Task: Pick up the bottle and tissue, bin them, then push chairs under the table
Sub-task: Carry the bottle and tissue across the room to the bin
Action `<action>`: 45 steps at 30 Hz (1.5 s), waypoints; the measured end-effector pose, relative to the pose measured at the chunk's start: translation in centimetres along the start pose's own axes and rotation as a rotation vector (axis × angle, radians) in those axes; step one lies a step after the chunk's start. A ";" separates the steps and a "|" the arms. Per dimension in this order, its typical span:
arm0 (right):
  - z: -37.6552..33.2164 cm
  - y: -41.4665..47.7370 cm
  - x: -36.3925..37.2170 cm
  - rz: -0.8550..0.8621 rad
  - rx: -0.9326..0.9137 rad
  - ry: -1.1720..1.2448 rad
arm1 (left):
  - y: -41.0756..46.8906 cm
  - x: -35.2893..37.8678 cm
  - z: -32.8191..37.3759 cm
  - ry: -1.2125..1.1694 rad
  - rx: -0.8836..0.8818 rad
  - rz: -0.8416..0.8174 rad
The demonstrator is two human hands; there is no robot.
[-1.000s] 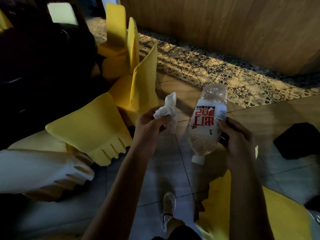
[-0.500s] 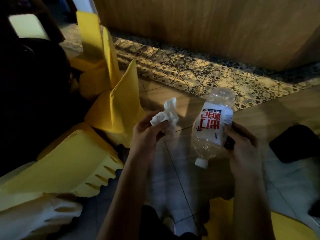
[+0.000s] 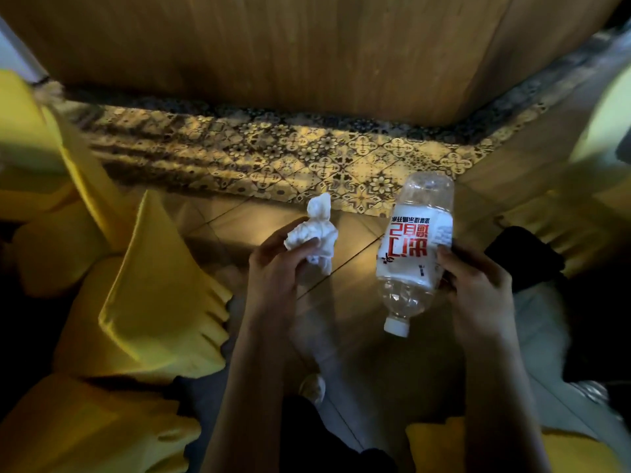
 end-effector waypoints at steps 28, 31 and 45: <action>-10.1 40.4 -5.3 0.337 -0.091 0.128 | 24.2 44.6 -16.0 0.264 -0.313 -0.288; -12.4 44.3 -6.6 0.373 -0.085 0.160 | 25.0 49.7 -17.3 0.280 -0.278 -0.328; -15.0 61.6 -7.3 0.501 -0.091 0.199 | 35.6 66.7 -24.1 0.342 -0.334 -0.476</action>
Point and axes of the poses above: each hand's wrist, its own y-axis towards the middle knuckle, its own x-axis out of the palm, z = x × y, the point moved 6 cm from there along y, towards the middle knuckle, and after that the axes turned 11 degrees about z, right-handed, at the moved point
